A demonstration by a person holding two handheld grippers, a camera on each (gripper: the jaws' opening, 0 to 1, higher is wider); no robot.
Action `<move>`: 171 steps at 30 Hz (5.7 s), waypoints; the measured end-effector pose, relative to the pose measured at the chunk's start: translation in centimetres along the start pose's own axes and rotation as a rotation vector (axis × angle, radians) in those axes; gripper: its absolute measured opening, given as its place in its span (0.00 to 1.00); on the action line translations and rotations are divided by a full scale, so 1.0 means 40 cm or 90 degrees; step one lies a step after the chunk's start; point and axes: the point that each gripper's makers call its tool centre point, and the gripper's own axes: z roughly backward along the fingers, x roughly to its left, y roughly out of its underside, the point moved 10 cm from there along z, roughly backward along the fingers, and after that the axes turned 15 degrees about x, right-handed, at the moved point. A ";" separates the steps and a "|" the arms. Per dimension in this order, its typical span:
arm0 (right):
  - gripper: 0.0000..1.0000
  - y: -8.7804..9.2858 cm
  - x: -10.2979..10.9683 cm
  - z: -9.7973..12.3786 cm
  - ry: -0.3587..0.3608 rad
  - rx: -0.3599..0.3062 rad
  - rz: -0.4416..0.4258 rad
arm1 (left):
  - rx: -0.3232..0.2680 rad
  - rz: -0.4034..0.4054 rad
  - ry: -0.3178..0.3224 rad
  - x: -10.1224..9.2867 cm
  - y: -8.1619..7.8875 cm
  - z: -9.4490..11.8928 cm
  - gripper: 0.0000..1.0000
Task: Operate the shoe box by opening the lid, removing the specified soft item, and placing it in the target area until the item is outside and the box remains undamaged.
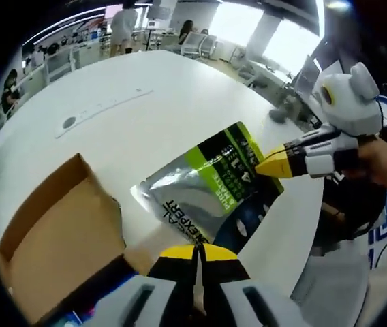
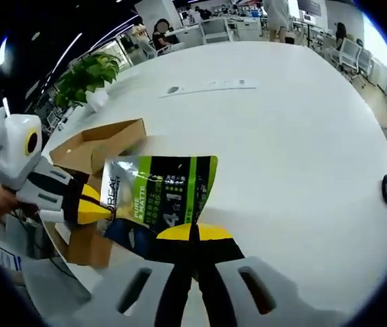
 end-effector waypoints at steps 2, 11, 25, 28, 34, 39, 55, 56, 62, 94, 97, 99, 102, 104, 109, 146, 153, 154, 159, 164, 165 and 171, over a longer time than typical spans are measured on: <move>0.00 -0.003 -0.006 -0.010 0.004 0.003 0.000 | 0.002 -0.004 -0.004 0.002 -0.004 -0.007 0.01; 0.00 0.001 -0.038 -0.052 0.000 0.000 -0.030 | 0.022 -0.054 -0.043 0.007 -0.026 -0.046 0.01; 0.00 0.007 -0.067 -0.090 0.003 -0.002 -0.063 | 0.079 -0.201 -0.123 -0.014 -0.056 -0.095 0.03; 0.00 0.009 -0.070 -0.096 0.000 -0.002 -0.068 | 0.083 -0.211 -0.131 -0.009 -0.053 -0.105 0.03; 0.00 0.014 -0.069 -0.115 0.013 0.005 -0.062 | 0.078 -0.245 -0.152 -0.008 -0.050 -0.104 0.03; 0.00 0.013 -0.075 -0.125 0.027 0.006 -0.066 | 0.074 -0.360 -0.205 -0.007 -0.040 -0.111 0.05; 0.00 0.007 -0.073 -0.139 0.025 0.009 -0.061 | 0.001 -0.328 -0.177 -0.019 -0.028 -0.065 0.17; 0.00 0.007 -0.073 -0.139 0.026 0.008 -0.059 | -0.003 -0.321 -0.174 -0.019 -0.028 -0.061 0.17; 0.00 0.004 -0.074 -0.140 0.037 0.006 -0.049 | -0.029 -0.291 -0.156 -0.024 -0.030 -0.042 0.17; 0.29 0.036 0.006 0.008 0.056 -0.071 0.051 | -0.141 -0.180 -0.134 -0.022 0.074 0.123 0.24; 0.32 0.038 0.033 0.025 0.045 -0.076 0.056 | -0.147 -0.158 -0.139 -0.014 0.098 0.137 0.25; 0.33 0.038 0.054 0.035 0.038 -0.085 0.070 | -0.150 -0.149 -0.140 -0.011 0.112 0.145 0.25; 0.36 0.037 0.083 0.045 0.026 -0.091 0.082 | -0.157 -0.120 -0.143 0.001 0.136 0.160 0.26; 0.36 0.038 0.106 0.052 0.016 -0.092 0.093 | -0.161 -0.103 -0.145 0.011 0.152 0.171 0.26; 0.39 0.043 0.163 0.061 -0.007 -0.098 0.125 | -0.171 -0.067 -0.152 0.033 0.198 0.199 0.27; 0.38 0.038 0.451 -0.014 -0.141 -0.071 0.282 | -0.196 0.152 -0.242 0.203 0.536 0.331 0.32; 0.37 0.026 0.486 -0.042 -0.155 -0.063 0.307 | -0.193 0.185 -0.253 0.227 0.580 0.337 0.32; 0.36 0.024 0.490 -0.048 -0.156 -0.062 0.309 | -0.192 0.188 -0.255 0.230 0.585 0.338 0.32; 0.33 0.021 0.507 -0.068 -0.164 -0.054 0.319 | -0.186 0.209 -0.276 0.250 0.620 0.343 0.32; 0.31 0.012 0.530 -0.092 -0.174 -0.054 0.328 | -0.170 0.237 -0.288 0.269 0.656 0.344 0.31; 0.30 0.010 0.537 -0.097 -0.175 -0.053 0.330 | -0.169 0.239 -0.288 0.271 0.660 0.344 0.31; 0.29 0.000 0.560 -0.123 -0.177 -0.044 0.339 | -0.168 0.266 -0.287 0.280 0.685 0.340 0.29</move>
